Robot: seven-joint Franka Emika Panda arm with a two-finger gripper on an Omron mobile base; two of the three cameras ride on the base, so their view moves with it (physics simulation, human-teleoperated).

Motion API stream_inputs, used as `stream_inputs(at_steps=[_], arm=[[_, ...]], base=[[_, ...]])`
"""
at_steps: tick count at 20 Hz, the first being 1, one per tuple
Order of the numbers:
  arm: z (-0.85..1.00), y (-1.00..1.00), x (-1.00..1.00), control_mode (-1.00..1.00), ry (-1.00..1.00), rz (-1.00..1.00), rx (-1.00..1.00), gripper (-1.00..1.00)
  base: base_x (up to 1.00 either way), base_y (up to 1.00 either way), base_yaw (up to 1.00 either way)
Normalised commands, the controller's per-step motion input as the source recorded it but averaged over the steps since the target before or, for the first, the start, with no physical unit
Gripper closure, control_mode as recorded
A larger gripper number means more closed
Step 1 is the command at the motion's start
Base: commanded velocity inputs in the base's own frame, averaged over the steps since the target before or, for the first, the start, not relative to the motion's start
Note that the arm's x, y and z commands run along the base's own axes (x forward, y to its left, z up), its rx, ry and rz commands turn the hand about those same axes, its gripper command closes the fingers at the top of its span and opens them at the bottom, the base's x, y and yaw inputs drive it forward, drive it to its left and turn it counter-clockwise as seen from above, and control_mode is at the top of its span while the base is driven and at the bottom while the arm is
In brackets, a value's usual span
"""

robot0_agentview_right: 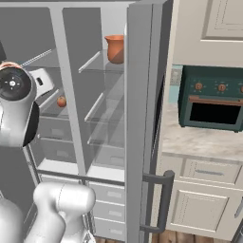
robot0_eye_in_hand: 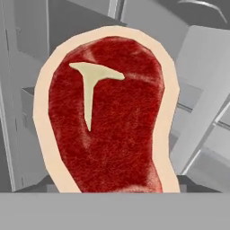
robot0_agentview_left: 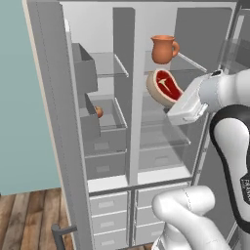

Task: There's a steak in the fridge that needs to be moved to the freezer for freezing. Pick up the steak from the fridge, place it on any shelf in the freezer, and close the fridge and freezer doors when done.

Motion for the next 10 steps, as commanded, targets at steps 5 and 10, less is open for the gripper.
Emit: stream_inputs(at_steps=[5,10], arm=[[0.02,0.33,0.52,-1.00,0.03,0.07,0.00,1.00],[0.00,0.50,0.52,-1.00,0.07,0.00,0.00,1.00]], base=[[0.00,0.00,0.00],[0.00,0.00,0.00]])
